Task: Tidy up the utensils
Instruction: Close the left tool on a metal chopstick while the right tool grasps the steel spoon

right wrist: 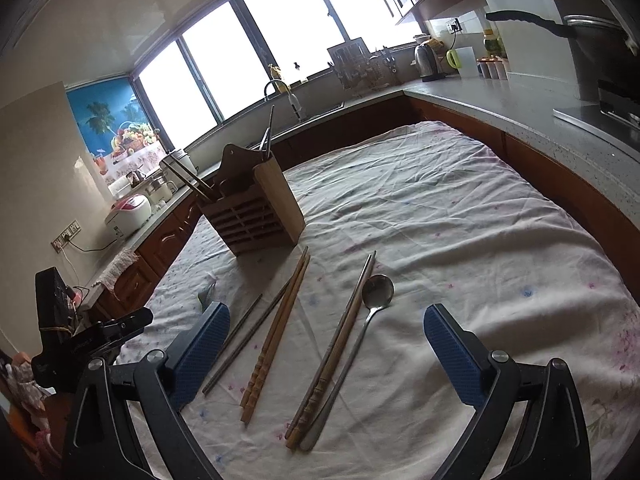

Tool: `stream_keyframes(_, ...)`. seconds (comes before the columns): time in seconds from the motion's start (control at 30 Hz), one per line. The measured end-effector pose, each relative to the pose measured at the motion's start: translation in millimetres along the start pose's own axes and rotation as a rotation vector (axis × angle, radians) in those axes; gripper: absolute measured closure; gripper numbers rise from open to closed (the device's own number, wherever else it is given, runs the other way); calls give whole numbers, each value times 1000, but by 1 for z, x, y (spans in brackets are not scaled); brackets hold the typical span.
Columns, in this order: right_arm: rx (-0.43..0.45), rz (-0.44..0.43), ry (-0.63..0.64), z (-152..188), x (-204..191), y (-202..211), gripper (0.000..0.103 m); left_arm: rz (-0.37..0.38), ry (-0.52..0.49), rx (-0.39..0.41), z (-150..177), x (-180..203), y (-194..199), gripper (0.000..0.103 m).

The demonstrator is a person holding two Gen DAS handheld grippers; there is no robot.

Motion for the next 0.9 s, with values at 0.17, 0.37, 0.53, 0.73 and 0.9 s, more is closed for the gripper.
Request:
stream_keyframes(0.17,-12,1,7,6,-1,-6,5,-16,-16,-17,4,5,-5,10)
stream_keyframes(0.37,-26,19,27,9,0,-15,11,-30,-32,-35,8,8,-15,10)
stream_keyframes(0.53,-58,58,43,10,3,-28,27,-37,-45,-54,9,9,-24,11)
stream_keyframes(0.73,-113,89,45,9,8,-49,38,-51,-78,-77,5,11,-39,12)
stream_keyframes(0.9,-175,126,39,11,14,-72,49,-65,-119,-126,2,14,-58,22)
Point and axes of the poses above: each gripper's, at about its wrist camera, not at the fingertips, and y roughly against the way its jaws point, x to its right, z to its underside, the point moved 8 cm from there along -y, roughly the way its jaws point, and after that the axes turned 8 degrees about z, right-handed, at the moved point
